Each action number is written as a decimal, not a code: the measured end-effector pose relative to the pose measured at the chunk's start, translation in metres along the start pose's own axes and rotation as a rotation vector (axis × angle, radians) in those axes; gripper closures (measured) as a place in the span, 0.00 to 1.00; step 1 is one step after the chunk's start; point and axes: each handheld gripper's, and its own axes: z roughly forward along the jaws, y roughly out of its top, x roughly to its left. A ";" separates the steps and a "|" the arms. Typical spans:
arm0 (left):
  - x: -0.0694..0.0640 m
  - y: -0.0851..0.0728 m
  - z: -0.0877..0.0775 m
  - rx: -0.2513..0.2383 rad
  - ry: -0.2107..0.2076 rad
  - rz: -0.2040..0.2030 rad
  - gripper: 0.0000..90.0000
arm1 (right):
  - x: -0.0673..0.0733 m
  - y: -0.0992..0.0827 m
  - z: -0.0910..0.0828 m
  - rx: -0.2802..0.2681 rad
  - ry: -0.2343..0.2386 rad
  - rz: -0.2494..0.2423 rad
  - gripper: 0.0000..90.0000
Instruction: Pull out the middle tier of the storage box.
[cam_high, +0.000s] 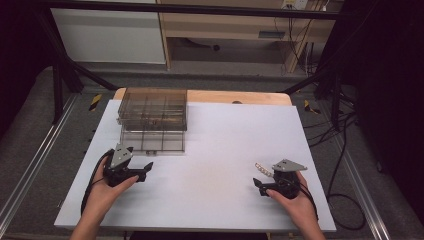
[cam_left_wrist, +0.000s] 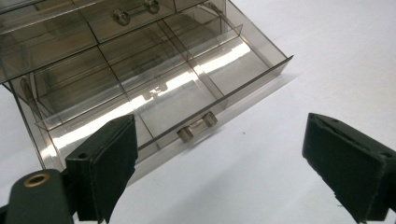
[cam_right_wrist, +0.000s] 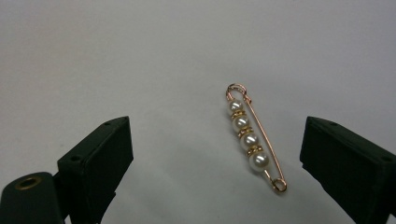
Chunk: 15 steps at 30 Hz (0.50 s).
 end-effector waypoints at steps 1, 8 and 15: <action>-0.002 -0.001 -0.002 0.004 -0.002 -0.009 0.11 | 0.000 0.000 -0.001 0.009 0.003 0.004 0.12; -0.011 -0.016 -0.012 -0.005 0.034 -0.040 0.10 | -0.003 0.002 -0.002 0.041 0.007 0.024 0.12; 0.006 -0.020 -0.016 -0.036 0.080 -0.093 0.10 | -0.001 0.003 0.000 0.063 0.013 0.017 0.13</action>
